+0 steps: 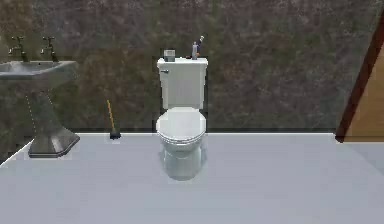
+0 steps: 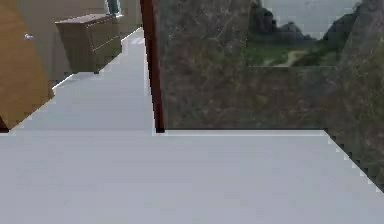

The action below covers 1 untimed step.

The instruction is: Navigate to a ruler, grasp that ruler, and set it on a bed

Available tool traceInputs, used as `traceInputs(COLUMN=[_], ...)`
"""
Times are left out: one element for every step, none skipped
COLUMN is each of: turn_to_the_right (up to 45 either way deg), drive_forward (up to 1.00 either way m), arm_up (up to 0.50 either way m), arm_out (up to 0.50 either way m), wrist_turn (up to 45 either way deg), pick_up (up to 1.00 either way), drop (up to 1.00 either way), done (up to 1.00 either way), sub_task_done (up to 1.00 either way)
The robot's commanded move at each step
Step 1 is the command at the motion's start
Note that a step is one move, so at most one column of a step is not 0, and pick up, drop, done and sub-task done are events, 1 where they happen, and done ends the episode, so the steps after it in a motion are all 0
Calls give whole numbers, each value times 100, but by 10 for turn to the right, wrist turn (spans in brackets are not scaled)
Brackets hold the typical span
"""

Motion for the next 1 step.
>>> traceInputs(turn_to_the_right=[-450], drive_forward=[0], arm_up=[0], arm_out=[0], wrist_turn=[0], pick_up=[0], drop=[0], done=[0], sub_task_done=[0])
